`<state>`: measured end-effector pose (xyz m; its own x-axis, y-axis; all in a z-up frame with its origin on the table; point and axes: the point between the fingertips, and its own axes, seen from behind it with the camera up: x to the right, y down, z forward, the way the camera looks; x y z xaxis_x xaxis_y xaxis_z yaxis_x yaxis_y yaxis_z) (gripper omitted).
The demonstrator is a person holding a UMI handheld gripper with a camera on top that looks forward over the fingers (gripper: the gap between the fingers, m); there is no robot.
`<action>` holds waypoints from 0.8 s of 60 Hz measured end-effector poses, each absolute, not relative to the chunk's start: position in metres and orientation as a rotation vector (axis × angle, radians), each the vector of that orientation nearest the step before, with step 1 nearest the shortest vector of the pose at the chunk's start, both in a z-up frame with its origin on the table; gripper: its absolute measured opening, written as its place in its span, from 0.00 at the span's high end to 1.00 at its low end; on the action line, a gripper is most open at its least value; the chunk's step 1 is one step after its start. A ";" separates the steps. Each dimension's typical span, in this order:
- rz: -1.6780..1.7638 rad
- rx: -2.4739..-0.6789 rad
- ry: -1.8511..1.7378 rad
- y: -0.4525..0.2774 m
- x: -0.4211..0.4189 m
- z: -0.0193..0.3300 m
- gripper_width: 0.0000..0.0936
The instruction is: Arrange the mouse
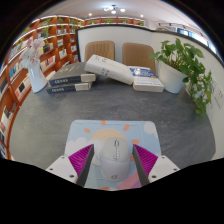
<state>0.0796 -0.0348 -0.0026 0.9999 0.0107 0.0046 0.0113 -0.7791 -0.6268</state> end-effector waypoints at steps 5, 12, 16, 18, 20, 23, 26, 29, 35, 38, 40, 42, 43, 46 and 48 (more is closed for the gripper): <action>-0.020 -2.440 -0.015 -0.038 0.076 0.022 0.18; -0.034 -2.374 0.019 -0.048 0.070 0.080 0.19; -0.034 -2.337 0.037 -0.056 0.064 0.114 0.19; -0.042 -2.314 0.049 -0.060 0.063 0.132 0.19; -0.049 -2.293 0.061 -0.066 0.060 0.149 0.19; -0.049 -2.263 0.069 -0.073 0.053 0.171 0.20; -0.046 -2.235 0.065 -0.080 0.045 0.189 0.20; -0.051 -2.211 0.062 -0.087 0.036 0.205 0.20; -0.057 -2.183 0.032 -0.100 0.019 0.224 0.20; -0.058 -2.172 0.022 -0.109 0.008 0.232 0.19; -0.055 -2.164 0.015 -0.113 0.001 0.236 0.19; -0.053 -2.160 0.012 -0.118 -0.005 0.239 0.19; -0.052 -2.158 0.010 -0.120 -0.008 0.240 0.19; -0.047 -2.147 0.002 -0.126 -0.018 0.245 0.19; -0.039 -2.137 -0.001 -0.130 -0.024 0.247 0.19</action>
<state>-0.0243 -0.1305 0.2472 0.9995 -0.0148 0.0282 0.0159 -0.5371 -0.8434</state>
